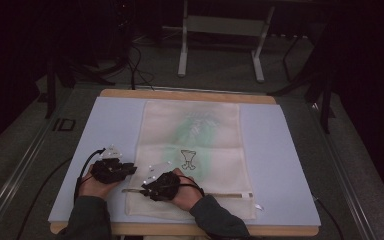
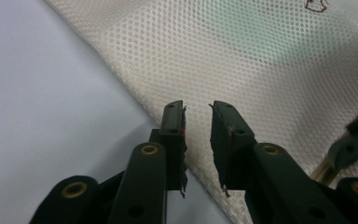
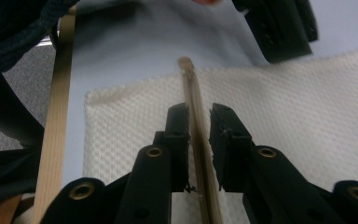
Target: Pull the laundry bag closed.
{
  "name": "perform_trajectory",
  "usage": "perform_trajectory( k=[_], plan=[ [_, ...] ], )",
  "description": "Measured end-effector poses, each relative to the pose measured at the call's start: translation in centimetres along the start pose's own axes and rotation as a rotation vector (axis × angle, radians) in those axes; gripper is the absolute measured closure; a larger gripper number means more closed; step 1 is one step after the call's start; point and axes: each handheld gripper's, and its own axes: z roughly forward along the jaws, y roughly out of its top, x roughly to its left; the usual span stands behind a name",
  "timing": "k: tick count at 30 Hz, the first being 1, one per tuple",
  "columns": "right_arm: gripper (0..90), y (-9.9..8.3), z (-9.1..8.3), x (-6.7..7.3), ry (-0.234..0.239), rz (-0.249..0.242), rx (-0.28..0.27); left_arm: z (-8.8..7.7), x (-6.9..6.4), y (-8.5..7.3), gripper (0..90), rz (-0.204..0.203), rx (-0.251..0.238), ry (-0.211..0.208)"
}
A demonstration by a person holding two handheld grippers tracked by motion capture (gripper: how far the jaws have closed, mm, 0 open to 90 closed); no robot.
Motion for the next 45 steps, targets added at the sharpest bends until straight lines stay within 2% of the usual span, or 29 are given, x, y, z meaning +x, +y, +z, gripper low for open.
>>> perform_trajectory(
  k=[2, 9, 16, 24, 32, 35, 42, 45],
  plan=[
    [80.6, 0.6, 0.7, 0.2, 0.004, 0.0, -0.004, -0.2, 0.2, -0.1, 71.8, -0.017, -0.015, 0.003],
    [80.5, 1.7, 2.1, 0.4, 0.009, -0.012, -0.001, -0.3, 0.4, -0.1, 69.6, -0.021, -0.02, 0.007],
    [79.9, 2.3, 3.2, 0.4, 0.022, 0.004, -0.005, -0.8, 0.8, -0.4, 68.7, -0.043, -0.032, 0.019],
    [79.5, 3.2, 4.1, 0.3, 0.002, -0.021, 0.02, -1.0, 1.0, -0.5, 68.6, -0.051, -0.038, 0.022],
    [78.1, 3.5, 5.4, 0.5, 0.001, -0.005, 0.025, -1.0, 1.1, -0.5, 69.1, -0.051, -0.041, 0.021],
    [78.2, 3.6, 5.9, 0.8, -0.021, -0.022, 0.041, -1.1, 1.1, -0.5, 69.1, -0.053, -0.041, 0.022],
    [81.0, 4.1, 6.1, 0.8, -0.034, -0.031, 0.064, -1.1, 1.1, -0.5, 69.1, -0.05, -0.04, 0.022],
    [81.0, 4.3, 5.4, 0.8, -0.021, -0.001, 0.022, -1.0, 1.2, -0.6, 69.1, -0.059, -0.024, 0.032]
  ],
)
